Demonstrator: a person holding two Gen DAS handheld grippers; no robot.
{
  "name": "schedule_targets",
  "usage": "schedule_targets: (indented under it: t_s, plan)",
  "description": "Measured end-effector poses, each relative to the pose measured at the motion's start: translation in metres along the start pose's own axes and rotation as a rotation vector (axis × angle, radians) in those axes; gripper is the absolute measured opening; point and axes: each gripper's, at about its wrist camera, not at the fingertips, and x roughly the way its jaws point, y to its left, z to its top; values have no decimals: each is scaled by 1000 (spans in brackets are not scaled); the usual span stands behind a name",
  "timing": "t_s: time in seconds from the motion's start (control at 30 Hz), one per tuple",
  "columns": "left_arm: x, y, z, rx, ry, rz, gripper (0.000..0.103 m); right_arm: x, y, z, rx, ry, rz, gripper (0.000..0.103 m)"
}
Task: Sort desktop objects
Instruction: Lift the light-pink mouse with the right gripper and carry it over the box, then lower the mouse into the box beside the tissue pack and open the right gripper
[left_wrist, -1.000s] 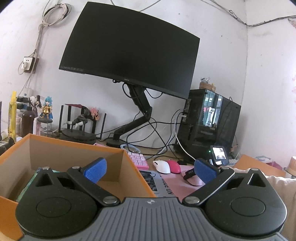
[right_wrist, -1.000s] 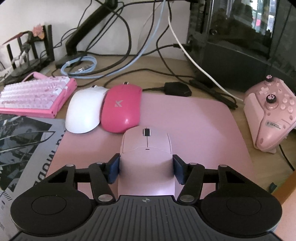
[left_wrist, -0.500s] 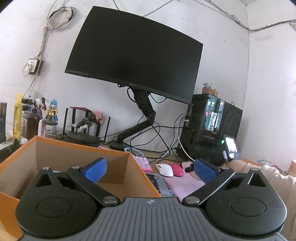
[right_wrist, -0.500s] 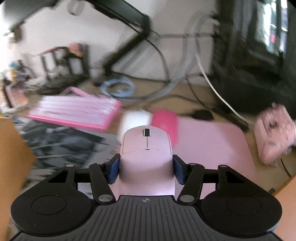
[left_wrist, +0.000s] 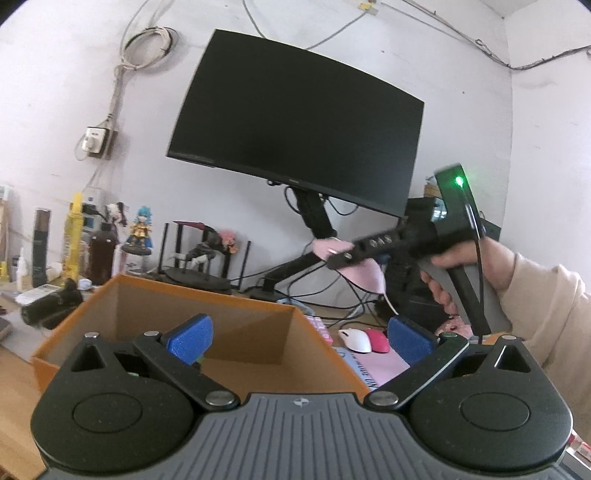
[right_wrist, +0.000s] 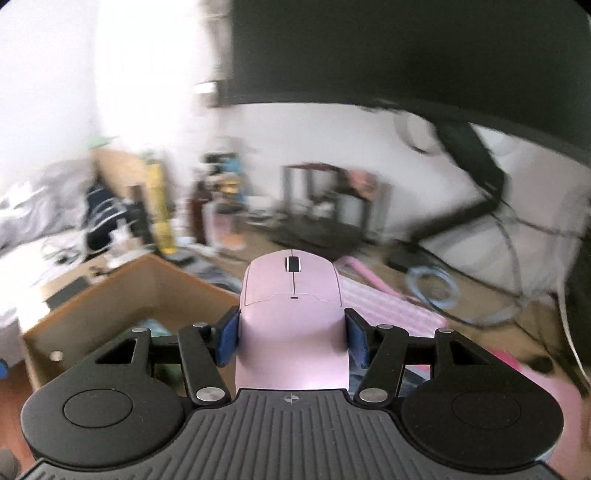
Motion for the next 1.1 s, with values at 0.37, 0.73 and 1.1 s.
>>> schedule_targets:
  t_s: [0.37,0.73,1.1]
  plan:
    - [-18,18,2,-37,-26,43,103,80,87,-2,-152,245,18,61]
    - [-26,29,1,-59,-43,24,103,108,97,-20,-161,489,14,61]
    - [-36,37,0,-64,-53,39,103,99,103,-27,-189,599,-3,62]
